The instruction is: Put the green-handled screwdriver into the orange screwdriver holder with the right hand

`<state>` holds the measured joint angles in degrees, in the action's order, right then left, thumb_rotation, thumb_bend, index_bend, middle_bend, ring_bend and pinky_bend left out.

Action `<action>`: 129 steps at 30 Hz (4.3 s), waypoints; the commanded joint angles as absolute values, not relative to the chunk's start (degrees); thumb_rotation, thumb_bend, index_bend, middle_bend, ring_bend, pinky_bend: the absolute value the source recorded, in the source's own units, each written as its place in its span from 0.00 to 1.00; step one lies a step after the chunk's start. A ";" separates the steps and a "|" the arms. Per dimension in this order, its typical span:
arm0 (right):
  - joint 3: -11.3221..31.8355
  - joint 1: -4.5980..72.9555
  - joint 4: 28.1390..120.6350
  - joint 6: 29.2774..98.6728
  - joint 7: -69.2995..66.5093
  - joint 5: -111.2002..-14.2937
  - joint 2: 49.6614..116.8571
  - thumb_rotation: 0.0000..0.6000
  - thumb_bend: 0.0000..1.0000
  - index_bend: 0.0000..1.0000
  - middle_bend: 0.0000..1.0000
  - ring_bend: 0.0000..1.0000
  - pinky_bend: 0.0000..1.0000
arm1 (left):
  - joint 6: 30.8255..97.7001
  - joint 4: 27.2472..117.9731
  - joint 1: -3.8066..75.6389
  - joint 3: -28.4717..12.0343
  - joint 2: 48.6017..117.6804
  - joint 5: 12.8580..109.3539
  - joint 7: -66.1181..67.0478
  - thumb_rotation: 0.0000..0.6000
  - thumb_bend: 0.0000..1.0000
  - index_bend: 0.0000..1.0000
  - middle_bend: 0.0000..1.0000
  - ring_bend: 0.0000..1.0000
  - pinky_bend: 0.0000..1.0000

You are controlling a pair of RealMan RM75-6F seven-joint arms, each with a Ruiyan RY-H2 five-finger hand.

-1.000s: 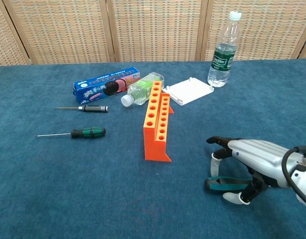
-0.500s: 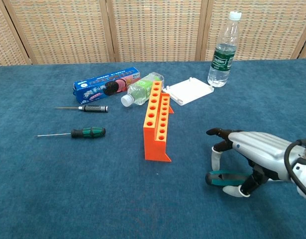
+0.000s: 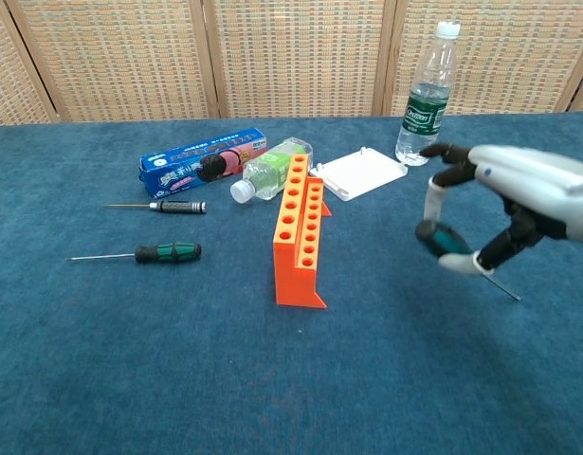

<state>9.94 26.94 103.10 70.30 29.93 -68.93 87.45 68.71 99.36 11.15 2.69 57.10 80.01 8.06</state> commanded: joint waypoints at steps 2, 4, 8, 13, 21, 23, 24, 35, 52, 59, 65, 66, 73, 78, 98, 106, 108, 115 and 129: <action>12.99 27.14 106.17 71.95 29.51 -68.33 84.40 1.00 0.27 0.59 0.00 0.00 0.00 | 68.66 99.40 11.18 2.76 57.22 80.07 8.36 1.00 0.05 0.03 0.00 0.00 0.00; 14.46 27.54 107.67 72.13 29.92 -67.21 82.90 1.00 0.27 0.59 0.00 0.00 0.00 | 68.60 99.43 11.24 2.75 57.28 80.03 8.47 1.00 0.05 0.03 0.00 0.00 0.00; 16.28 28.19 109.71 72.40 30.57 -65.37 80.99 1.00 0.27 0.59 0.00 0.00 0.00 | 68.45 99.43 11.31 2.78 57.41 79.97 8.73 1.00 0.05 0.03 0.00 0.00 0.00; 17.59 28.93 111.72 72.79 31.84 -63.46 79.08 1.00 0.27 0.60 0.00 0.00 0.00 | 68.30 99.44 11.40 2.84 57.53 79.93 9.00 1.00 0.05 0.03 0.00 0.00 0.00; 18.86 30.48 114.47 73.51 33.66 -61.59 76.92 1.00 0.27 0.60 0.00 0.00 0.00 | 68.33 99.49 11.42 2.93 57.57 80.07 9.09 1.00 0.05 0.03 0.00 0.00 0.00; 19.50 31.27 115.41 73.63 34.67 -61.04 76.38 1.00 0.27 0.60 0.00 0.00 0.00 | 68.36 99.50 11.43 2.92 57.60 80.06 9.16 1.00 0.05 0.03 0.00 0.00 0.00; 19.88 31.77 115.98 73.70 35.46 -60.45 76.07 1.00 0.27 0.60 0.00 0.00 0.00 | 68.39 99.50 11.43 2.92 57.62 80.09 9.17 1.00 0.05 0.03 0.00 0.00 0.00; 22.17 36.59 120.01 74.22 40.97 -55.64 75.03 1.00 0.27 0.60 0.01 0.00 0.00 | 69.30 99.46 11.16 3.04 57.55 81.07 8.68 1.00 0.05 0.03 0.00 0.00 0.00; 26.68 46.40 125.77 76.07 50.58 -38.19 71.95 1.00 0.27 0.61 0.01 0.00 0.00 | 68.15 98.74 11.69 2.92 57.75 80.57 8.06 1.00 0.06 0.03 0.00 0.00 0.00; 27.23 49.69 126.07 76.78 51.44 -32.70 70.80 1.00 0.27 0.61 0.01 0.00 0.00 | 67.58 98.51 11.95 2.94 57.95 80.31 8.12 1.00 0.05 0.03 0.00 0.00 0.00; 27.73 51.71 126.28 77.21 51.43 -30.36 69.32 1.00 0.27 0.61 0.01 0.00 0.00 | 66.75 98.22 12.30 2.83 58.21 79.56 8.30 1.00 0.05 0.03 0.00 0.00 0.00; 27.97 52.19 126.60 77.36 51.56 -29.57 68.82 1.00 0.27 0.61 0.01 0.00 0.00 | 66.47 98.07 12.43 2.78 58.34 79.31 8.41 1.00 0.06 0.03 0.00 0.00 0.00; 29.01 54.80 129.28 77.90 52.51 -23.50 66.35 1.00 0.27 0.62 0.01 0.00 0.00 | 66.16 97.88 12.65 2.59 58.50 78.70 8.53 1.00 0.05 0.03 0.00 0.00 0.00; 29.43 56.87 130.94 78.54 53.37 -19.99 65.12 1.00 0.27 0.62 0.01 0.00 0.00 | 66.13 97.83 12.65 2.65 58.37 78.77 8.18 1.00 0.06 0.03 0.00 0.00 0.00; 28.28 66.35 130.12 79.96 54.37 -10.54 66.67 1.00 0.27 0.62 0.01 0.00 0.00 | 65.61 97.33 12.99 2.74 58.23 79.01 6.92 1.00 0.06 0.03 0.00 0.00 0.00; 27.80 68.94 129.85 81.40 54.07 -10.44 67.80 1.00 0.27 0.62 0.01 0.00 0.00 | 65.39 97.14 13.05 2.83 58.23 79.02 6.40 1.00 0.06 0.03 0.00 0.00 0.00; 27.76 69.44 129.73 81.61 54.04 -10.36 68.09 1.00 0.27 0.62 0.01 0.00 0.00 | 65.41 97.17 13.08 2.79 58.13 79.06 6.18 1.00 0.06 0.03 0.00 0.00 0.00; 27.37 71.59 128.30 81.79 53.63 -10.11 69.85 1.00 0.27 0.62 0.01 0.00 0.00 | 65.35 97.06 13.13 2.89 58.02 79.36 5.62 1.00 0.06 0.03 0.00 0.00 0.00; 26.30 74.09 124.36 81.05 52.97 -10.31 72.85 1.00 0.27 0.62 0.01 0.00 0.00 | 64.88 96.49 13.34 2.85 58.02 79.27 4.59 1.00 0.06 0.03 0.00 0.00 0.00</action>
